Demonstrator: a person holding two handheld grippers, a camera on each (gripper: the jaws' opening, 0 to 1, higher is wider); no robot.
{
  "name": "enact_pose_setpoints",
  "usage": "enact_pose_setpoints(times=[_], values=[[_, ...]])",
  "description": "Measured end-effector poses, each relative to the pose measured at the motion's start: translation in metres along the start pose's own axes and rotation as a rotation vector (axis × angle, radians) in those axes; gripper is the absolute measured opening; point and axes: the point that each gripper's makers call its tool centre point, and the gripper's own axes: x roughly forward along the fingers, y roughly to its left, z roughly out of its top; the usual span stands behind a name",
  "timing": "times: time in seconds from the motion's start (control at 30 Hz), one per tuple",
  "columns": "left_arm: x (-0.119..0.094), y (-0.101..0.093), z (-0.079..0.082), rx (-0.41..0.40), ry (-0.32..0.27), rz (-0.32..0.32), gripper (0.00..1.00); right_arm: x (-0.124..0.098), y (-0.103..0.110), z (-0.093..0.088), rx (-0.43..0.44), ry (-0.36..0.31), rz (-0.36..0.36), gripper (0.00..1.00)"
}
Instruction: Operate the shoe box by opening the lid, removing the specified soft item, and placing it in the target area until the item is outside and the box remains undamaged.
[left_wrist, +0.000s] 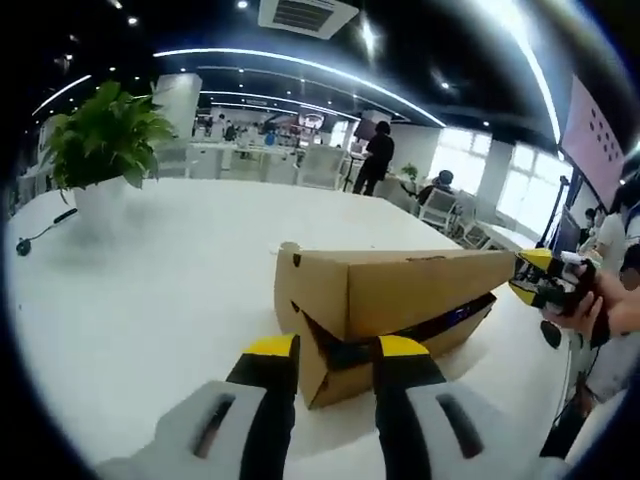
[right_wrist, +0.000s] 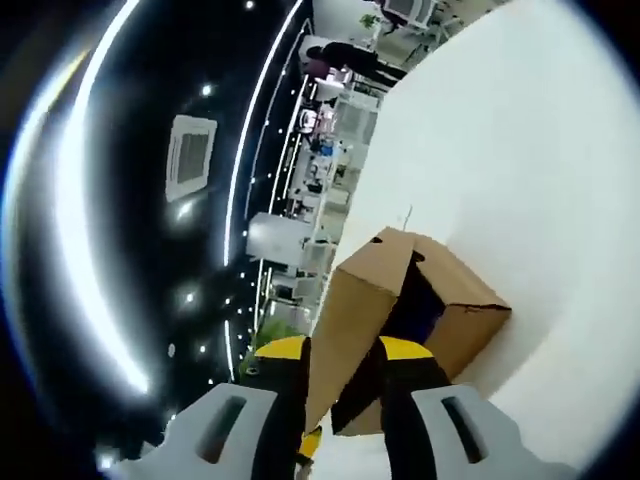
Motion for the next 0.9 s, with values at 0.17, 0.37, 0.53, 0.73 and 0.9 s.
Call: enact_pose_setpoints(times=[0.17, 0.37, 0.53, 0.73, 0.9], values=[[-0.001, -0.002, 0.005, -0.012, -0.010, -0.004, 0.29, -0.004, 0.008, -0.014, -0.485, 0.150, -0.076, 0.25], [0.002, -0.004, 0.018, -0.028, -0.035, -0.010, 0.28, -0.006, -0.002, -0.014, -0.699, 0.171, -0.155, 0.25], [0.003, -0.008, 0.030, -0.059, -0.057, -0.021, 0.28, -0.011, -0.008, 0.007, -0.843, 0.067, -0.220, 0.29], [0.003, -0.009, 0.032, -0.071, -0.053, -0.026, 0.29, -0.012, -0.015, 0.017, -0.942, 0.044, -0.264, 0.32], [0.002, -0.009, 0.033, -0.058, -0.052, -0.027, 0.29, -0.006, -0.020, 0.031, -0.979, 0.012, -0.282, 0.34]])
